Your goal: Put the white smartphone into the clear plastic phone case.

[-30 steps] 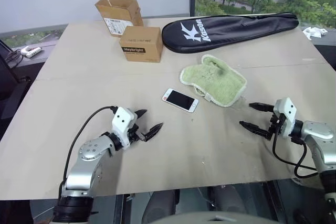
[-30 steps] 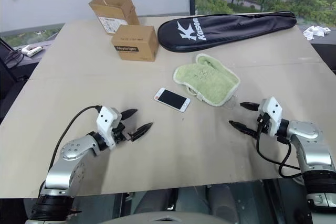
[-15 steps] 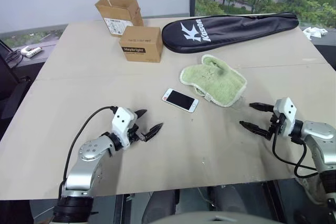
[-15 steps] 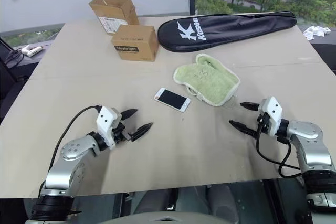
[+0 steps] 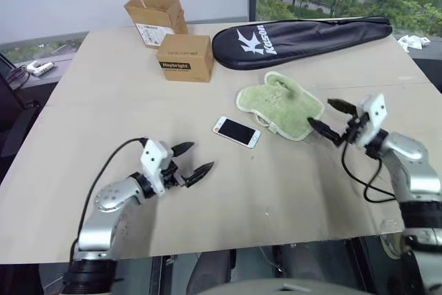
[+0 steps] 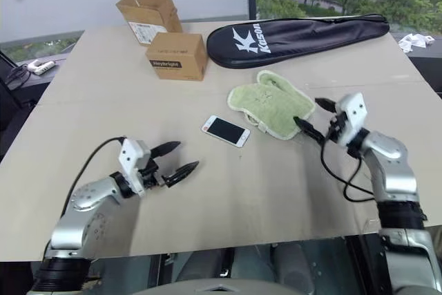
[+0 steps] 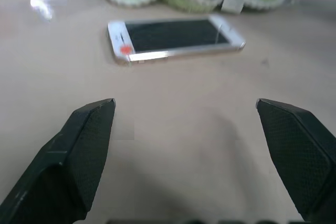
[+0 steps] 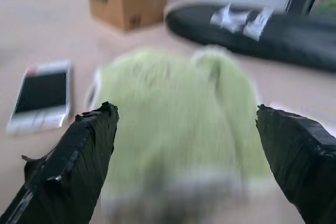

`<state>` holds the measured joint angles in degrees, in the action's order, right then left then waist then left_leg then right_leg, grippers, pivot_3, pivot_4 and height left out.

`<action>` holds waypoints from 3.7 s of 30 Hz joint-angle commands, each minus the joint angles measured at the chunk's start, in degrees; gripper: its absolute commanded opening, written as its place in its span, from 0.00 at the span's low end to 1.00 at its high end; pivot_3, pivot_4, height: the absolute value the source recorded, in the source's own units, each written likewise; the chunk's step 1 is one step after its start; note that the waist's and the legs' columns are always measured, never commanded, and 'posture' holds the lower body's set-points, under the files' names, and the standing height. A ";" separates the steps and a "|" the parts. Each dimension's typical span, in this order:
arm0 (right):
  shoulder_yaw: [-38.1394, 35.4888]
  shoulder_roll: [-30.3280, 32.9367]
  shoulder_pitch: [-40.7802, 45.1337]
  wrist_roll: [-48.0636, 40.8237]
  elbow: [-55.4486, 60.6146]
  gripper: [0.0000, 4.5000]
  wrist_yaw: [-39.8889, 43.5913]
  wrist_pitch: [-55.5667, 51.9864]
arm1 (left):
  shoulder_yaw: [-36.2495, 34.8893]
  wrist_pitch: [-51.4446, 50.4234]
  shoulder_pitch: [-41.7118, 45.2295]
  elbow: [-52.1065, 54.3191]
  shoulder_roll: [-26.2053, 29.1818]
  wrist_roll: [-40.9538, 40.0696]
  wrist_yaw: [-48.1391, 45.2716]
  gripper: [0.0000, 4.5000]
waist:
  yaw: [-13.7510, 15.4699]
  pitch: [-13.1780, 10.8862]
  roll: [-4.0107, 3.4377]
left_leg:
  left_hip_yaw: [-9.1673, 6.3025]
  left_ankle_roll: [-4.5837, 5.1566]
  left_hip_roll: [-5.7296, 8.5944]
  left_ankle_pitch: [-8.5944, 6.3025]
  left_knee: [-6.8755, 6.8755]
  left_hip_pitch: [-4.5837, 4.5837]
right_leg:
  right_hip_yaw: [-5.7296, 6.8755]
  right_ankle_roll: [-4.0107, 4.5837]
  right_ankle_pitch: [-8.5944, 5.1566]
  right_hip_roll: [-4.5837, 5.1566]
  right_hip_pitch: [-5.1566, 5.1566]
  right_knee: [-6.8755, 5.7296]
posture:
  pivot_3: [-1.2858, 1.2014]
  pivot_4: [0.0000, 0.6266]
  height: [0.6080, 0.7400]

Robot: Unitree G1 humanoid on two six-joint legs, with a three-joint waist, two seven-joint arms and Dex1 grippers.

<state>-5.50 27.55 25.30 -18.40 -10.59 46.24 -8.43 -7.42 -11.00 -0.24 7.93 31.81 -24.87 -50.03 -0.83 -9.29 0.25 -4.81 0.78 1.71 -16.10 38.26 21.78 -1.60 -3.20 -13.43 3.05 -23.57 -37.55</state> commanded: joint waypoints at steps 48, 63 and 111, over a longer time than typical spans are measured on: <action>-14.66 4.07 26.55 7.96 -26.32 0.98 -34.95 14.03 | 0.74 -4.70 8.50 3.47 3.86 -1.32 -1.95 1.00 | -2.31 -0.09 -0.02 | 0.47 0.03 -0.03 0.00 -0.39 -0.06 | -0.49 -0.02 0.01 -0.12 -0.19 0.06 | 0.52 0.24 1.00; 7.58 4.90 3.39 -2.72 6.69 0.98 5.81 -10.47 | -5.43 -4.82 0.25 3.32 9.89 -5.35 -9.81 1.00 | -1.14 -0.13 -0.06 | 0.31 0.02 -0.12 -0.01 -0.38 0.00 | -0.32 0.00 0.01 -0.05 -0.21 0.14 | 0.52 0.24 1.00; 16.51 21.01 -9.95 7.32 17.59 0.65 25.79 -5.35 | -4.25 -5.33 1.12 5.30 9.51 -4.76 -9.09 1.00 | 0.08 -0.10 0.08 | -0.01 0.00 -0.03 0.00 -0.10 0.07 | 0.04 0.00 0.00 -0.01 -0.05 0.15 | 0.52 0.24 1.00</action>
<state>12.21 47.37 14.81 -11.18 6.22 72.00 -13.14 -10.70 -17.18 1.07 11.21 40.81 -29.36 -58.92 -0.75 -9.39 0.32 -4.82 0.78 1.68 -16.11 38.18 21.85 -1.56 -3.20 -13.43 3.05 -23.62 -37.40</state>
